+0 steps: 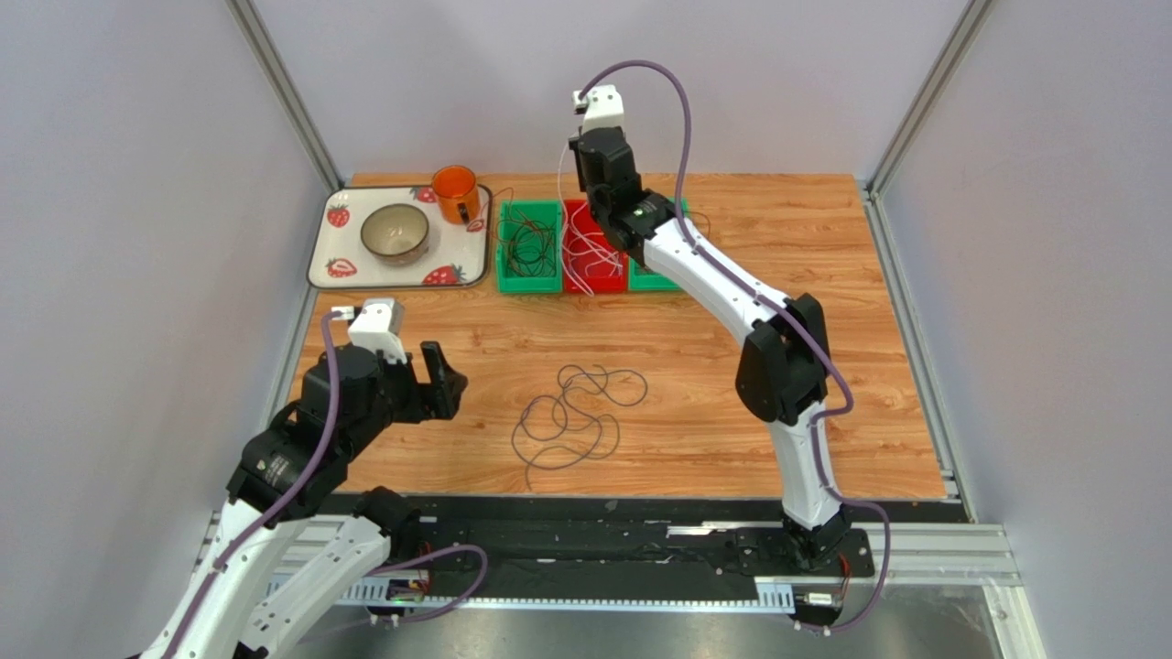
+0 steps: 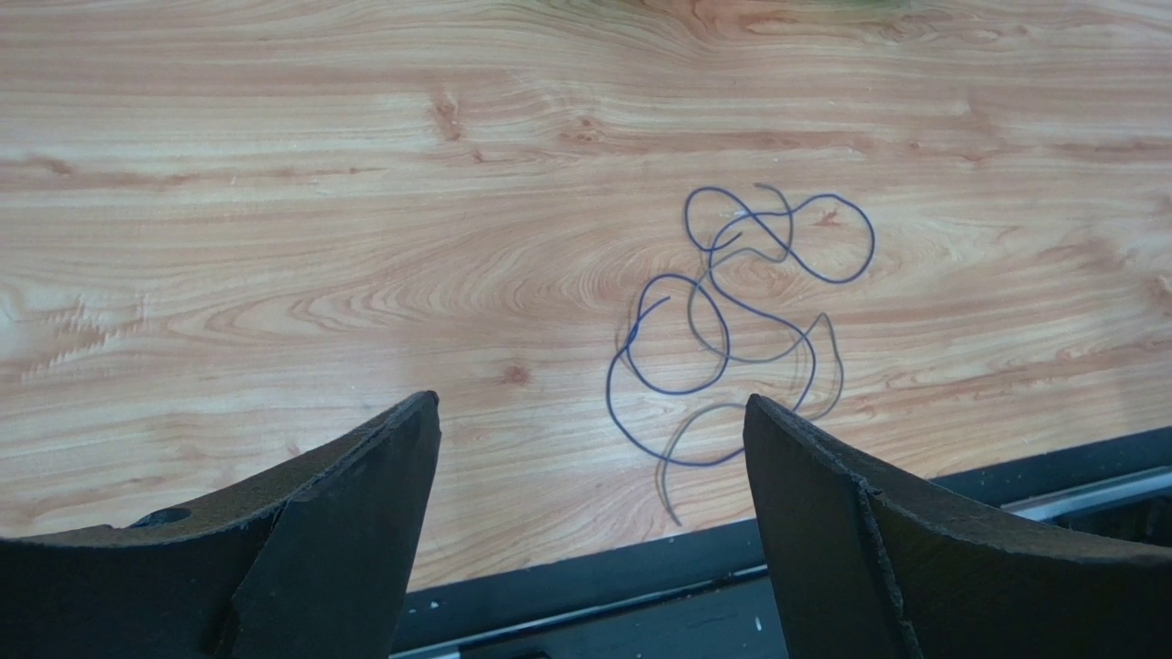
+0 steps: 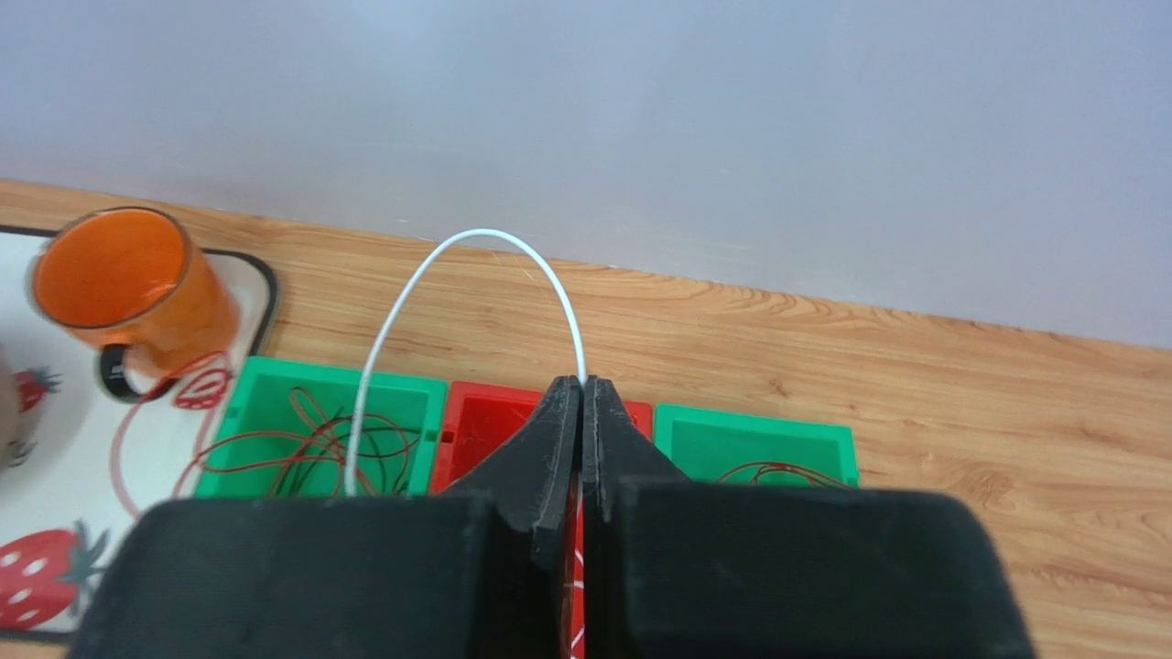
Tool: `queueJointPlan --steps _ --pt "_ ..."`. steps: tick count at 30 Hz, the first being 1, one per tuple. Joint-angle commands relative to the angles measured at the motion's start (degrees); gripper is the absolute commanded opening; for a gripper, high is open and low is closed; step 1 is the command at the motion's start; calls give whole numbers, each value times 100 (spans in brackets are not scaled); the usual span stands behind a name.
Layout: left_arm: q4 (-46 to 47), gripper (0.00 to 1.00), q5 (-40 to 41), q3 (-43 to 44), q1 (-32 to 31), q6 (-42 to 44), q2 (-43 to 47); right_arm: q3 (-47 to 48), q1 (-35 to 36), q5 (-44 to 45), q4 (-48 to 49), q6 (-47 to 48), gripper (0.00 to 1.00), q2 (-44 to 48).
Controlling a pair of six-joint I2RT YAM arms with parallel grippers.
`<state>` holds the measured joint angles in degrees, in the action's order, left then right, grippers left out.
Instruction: Untangle the cables
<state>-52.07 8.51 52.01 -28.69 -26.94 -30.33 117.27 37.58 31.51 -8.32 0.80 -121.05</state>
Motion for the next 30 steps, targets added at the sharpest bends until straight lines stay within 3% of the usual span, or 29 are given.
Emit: queueJointPlan --steps 1,9,14,24,30 --pt "4 89 63 46 3 -75 0 515 -76 583 85 -264 0 -576" --pt "13 88 45 55 39 -66 -96 631 -146 690 -117 -501 0 -1095" --pt "4 88 71 55 47 -75 -114 437 -391 488 -345 -1177 0 -1201" --pt "-13 88 80 55 47 -83 -140 656 -533 2227 -1146 -1390 0 -1429" --pt "-13 88 98 55 47 -92 -140 1288 -463 2010 -1339 -1196 0 -1833"
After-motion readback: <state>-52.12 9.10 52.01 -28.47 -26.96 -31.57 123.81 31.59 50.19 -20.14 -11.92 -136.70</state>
